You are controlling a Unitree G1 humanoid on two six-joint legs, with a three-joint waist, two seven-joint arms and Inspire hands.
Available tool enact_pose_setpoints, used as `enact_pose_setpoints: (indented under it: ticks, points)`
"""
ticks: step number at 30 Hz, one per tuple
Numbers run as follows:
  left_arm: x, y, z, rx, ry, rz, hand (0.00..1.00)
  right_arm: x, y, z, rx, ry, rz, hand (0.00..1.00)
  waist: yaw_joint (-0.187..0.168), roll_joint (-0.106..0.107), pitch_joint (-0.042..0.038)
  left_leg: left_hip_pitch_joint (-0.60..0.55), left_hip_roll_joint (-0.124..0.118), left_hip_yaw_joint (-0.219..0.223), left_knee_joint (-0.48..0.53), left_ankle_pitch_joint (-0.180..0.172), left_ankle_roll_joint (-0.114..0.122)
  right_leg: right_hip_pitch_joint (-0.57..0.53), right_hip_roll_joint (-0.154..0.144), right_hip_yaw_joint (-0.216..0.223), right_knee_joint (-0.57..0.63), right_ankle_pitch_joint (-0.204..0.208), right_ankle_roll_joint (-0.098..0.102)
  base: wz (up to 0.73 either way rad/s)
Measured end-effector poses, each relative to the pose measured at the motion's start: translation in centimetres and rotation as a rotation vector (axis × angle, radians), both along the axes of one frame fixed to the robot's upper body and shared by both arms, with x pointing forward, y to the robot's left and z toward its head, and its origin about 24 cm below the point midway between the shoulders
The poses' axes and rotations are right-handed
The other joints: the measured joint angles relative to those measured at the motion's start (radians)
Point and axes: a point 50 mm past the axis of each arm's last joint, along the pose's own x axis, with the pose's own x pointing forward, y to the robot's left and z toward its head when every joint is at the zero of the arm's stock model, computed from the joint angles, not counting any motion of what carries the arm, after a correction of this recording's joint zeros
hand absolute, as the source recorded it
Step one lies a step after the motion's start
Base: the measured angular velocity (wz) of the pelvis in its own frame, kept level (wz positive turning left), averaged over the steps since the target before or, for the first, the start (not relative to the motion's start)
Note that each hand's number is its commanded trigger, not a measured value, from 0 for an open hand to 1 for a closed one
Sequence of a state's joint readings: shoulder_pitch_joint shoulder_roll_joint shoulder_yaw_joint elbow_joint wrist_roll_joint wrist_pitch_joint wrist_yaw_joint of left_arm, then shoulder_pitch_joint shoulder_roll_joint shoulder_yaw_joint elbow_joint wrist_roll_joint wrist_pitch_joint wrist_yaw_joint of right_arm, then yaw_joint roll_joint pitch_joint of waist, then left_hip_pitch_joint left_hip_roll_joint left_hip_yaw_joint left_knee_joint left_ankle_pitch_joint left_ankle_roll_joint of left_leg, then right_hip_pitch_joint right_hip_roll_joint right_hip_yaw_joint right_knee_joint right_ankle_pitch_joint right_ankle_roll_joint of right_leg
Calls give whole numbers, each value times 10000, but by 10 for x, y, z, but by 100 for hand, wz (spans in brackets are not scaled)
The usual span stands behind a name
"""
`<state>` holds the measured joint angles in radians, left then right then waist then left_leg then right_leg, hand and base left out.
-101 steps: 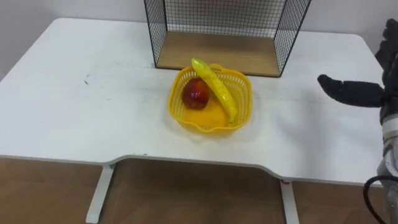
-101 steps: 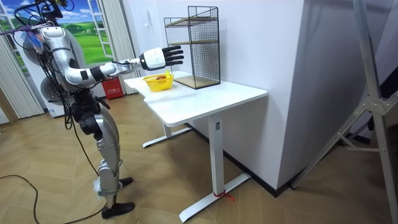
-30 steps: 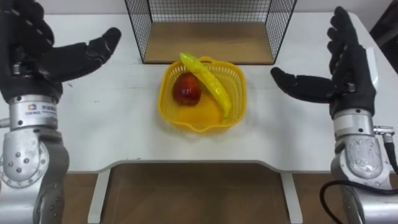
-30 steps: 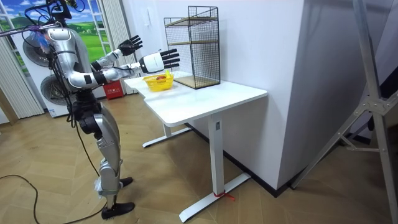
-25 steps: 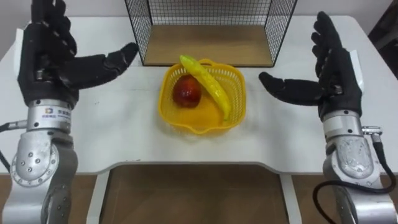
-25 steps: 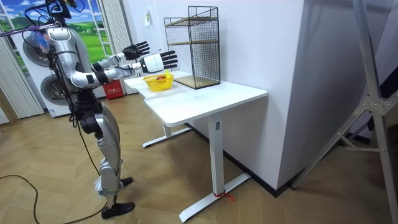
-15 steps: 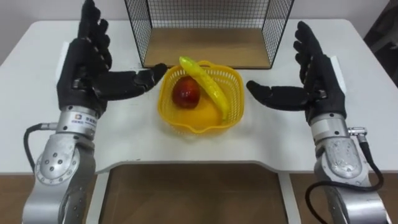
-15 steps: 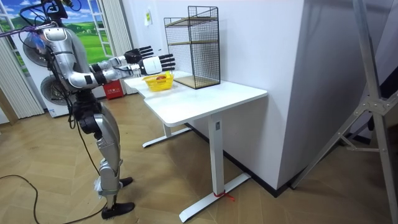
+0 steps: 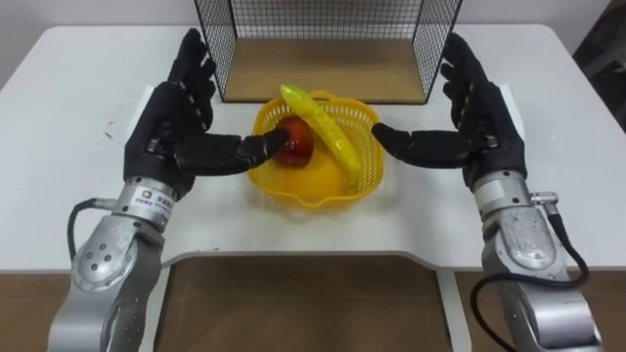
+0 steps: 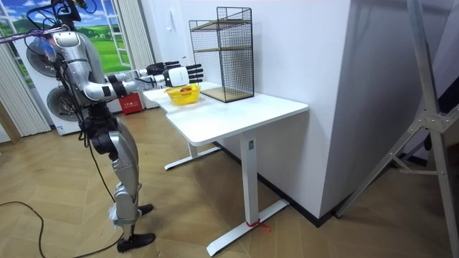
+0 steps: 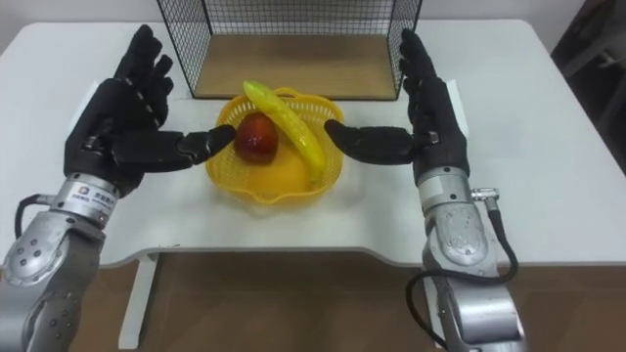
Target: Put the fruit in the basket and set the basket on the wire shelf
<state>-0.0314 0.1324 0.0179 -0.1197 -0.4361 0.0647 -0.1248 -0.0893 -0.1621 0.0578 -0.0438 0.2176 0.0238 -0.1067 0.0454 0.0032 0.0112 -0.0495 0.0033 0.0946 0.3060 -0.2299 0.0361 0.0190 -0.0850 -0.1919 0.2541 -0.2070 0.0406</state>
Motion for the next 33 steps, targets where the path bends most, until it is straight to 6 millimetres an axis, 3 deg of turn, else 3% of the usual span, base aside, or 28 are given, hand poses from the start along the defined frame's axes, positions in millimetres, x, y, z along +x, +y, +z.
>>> enact_pose_setpoints:
  ticks: [5, 17, 33]
  points:
    - [0, 0, -5, -801, 239, -41, 0, 0, 2, -3, 697, 136, 68, 0, -119, -2, 2, 11, 3, 15, -7, 0, 0, 8, 1, 1, 0, 0, 0, 0]
    - [1, 4, -19, -871, 908, 307, 0, 1, 1, -19, 1759, 872, 373, 0, -115, 8, 5, 35, 26, 81, 2, -2, 0, -11, -5, 1, 118, 0, -1, -1]
    - [1, 5, -31, -778, 1486, 307, 0, -2, 12, -38, 1895, 1672, 1408, 0, -126, 112, -6, -2, 22, 96, -28, -2, -1, -15, 2, -31, -3, 3, -2, 0]
